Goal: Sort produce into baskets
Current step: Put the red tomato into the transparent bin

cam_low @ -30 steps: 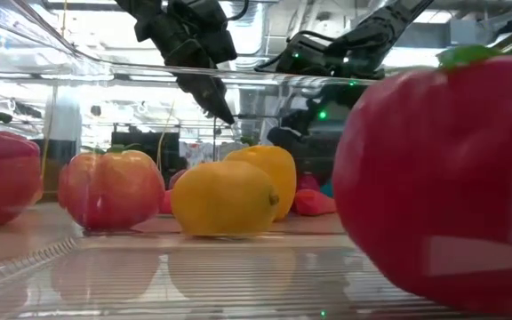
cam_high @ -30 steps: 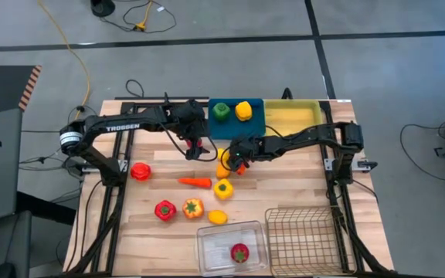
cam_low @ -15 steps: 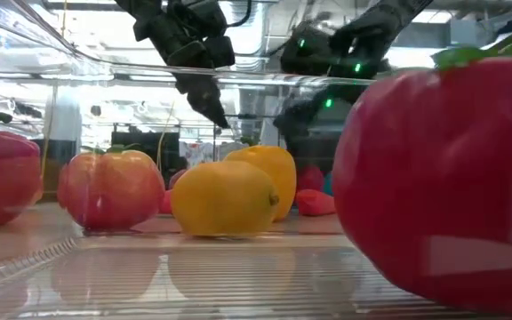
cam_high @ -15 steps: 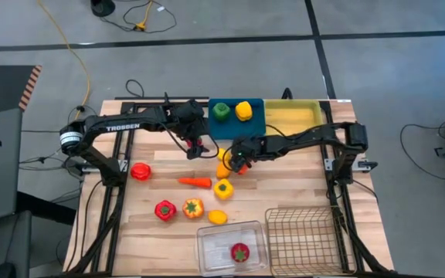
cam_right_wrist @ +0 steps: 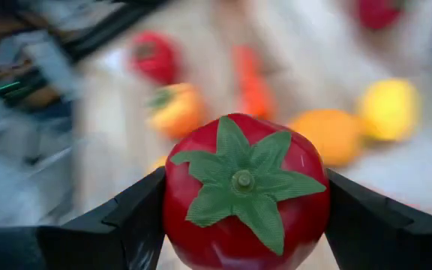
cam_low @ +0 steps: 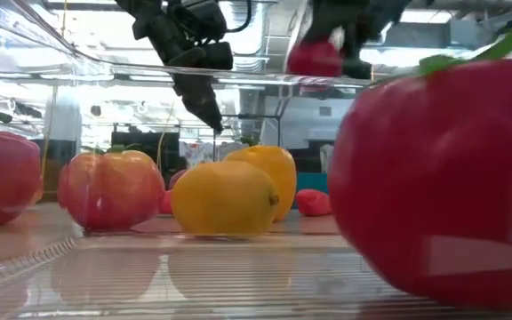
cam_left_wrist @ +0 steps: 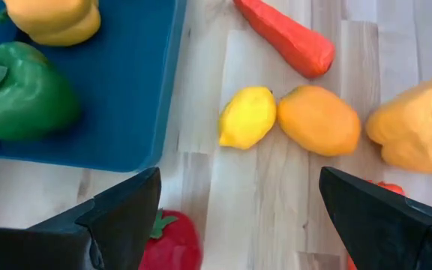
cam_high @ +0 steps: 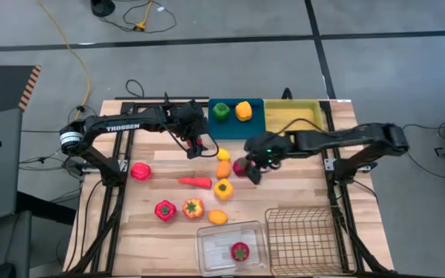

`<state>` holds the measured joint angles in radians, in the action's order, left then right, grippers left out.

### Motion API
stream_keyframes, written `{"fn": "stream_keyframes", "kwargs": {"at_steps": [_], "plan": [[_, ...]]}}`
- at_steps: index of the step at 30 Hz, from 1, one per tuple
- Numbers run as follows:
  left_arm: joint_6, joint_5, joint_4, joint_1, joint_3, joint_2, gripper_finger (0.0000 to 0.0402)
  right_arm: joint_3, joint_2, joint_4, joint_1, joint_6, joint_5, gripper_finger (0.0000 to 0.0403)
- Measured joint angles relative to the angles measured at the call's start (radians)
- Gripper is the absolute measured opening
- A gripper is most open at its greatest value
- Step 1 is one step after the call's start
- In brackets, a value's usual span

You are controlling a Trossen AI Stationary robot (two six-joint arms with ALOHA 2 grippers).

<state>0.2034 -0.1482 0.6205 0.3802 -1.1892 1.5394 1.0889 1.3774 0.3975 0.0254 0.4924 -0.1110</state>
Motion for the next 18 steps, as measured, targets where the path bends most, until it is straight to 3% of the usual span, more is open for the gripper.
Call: {"fn": "stream_keyframes", "kwargs": {"at_steps": [6, 13, 18], "plan": [[-0.014, -0.001, -0.001, -0.013, 0.0, 0.0, 0.035, 0.0, -0.07, 0.009, 0.161, -0.03, -0.13, 0.0319], [-0.016, -0.002, -0.002, -0.035, 0.0, 0.0, 0.035, 0.0, -0.011, -0.02, 0.35, 0.004, -0.126, 0.0319], [-0.017, -0.003, -0.003, -0.053, 0.0, 0.0, 0.035, 0.0, 0.085, -0.13, 0.411, 0.03, -0.121, 0.0319]]}}
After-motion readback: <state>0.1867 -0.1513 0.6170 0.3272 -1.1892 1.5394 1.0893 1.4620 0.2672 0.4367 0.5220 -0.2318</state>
